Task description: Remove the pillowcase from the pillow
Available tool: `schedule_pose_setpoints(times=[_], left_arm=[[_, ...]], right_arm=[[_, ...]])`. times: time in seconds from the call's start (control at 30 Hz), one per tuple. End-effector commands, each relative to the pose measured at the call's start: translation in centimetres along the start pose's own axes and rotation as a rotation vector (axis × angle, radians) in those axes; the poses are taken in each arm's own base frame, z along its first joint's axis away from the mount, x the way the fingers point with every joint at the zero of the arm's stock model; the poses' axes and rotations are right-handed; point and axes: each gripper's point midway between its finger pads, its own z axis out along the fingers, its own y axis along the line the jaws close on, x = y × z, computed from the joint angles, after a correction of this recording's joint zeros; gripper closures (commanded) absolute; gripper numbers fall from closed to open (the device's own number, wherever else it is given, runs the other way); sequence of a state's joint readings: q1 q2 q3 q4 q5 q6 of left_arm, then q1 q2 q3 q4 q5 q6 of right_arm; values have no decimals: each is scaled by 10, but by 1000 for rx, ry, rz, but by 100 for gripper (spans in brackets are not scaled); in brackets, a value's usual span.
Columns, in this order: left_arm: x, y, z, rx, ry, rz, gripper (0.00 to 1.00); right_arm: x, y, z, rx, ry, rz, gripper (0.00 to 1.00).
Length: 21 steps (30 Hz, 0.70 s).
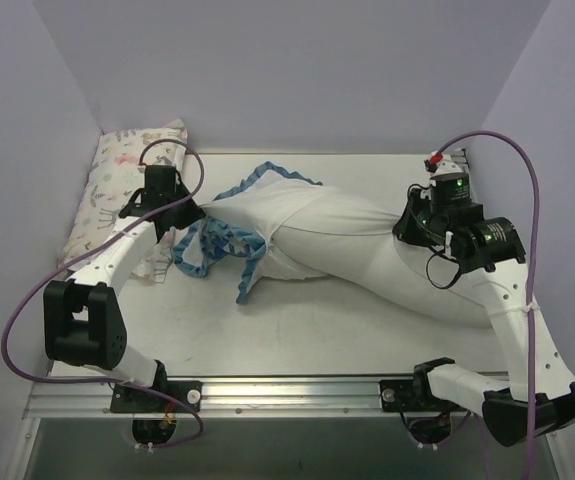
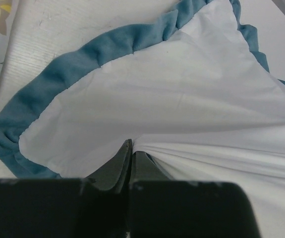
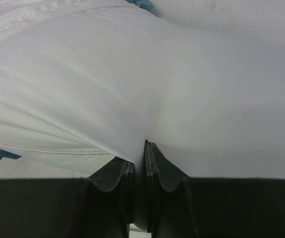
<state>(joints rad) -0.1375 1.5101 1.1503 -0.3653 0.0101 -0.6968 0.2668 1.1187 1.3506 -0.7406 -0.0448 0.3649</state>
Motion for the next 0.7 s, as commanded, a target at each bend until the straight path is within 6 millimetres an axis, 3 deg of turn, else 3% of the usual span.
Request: schedule_pose_setpoints(times=[0.0, 0.13, 0.17, 0.4, 0.67], left_arm=[[-61, 74, 2, -303, -199, -38, 100], [-69, 77, 15, -326, -179, -32, 100], [-80, 69, 15, -312, -193, -18, 100], [-92, 51, 33, -303, -171, 10, 100], [-85, 46, 58, -307, -112, 24, 100]], right_arm=[[-48, -60, -61, 272, -248, 50, 100], [-53, -55, -74, 243, -268, 59, 100], [-52, -53, -76, 229, -264, 60, 100], [-53, -46, -90, 185, -287, 64, 100], [-48, -42, -97, 149, -291, 67, 100]])
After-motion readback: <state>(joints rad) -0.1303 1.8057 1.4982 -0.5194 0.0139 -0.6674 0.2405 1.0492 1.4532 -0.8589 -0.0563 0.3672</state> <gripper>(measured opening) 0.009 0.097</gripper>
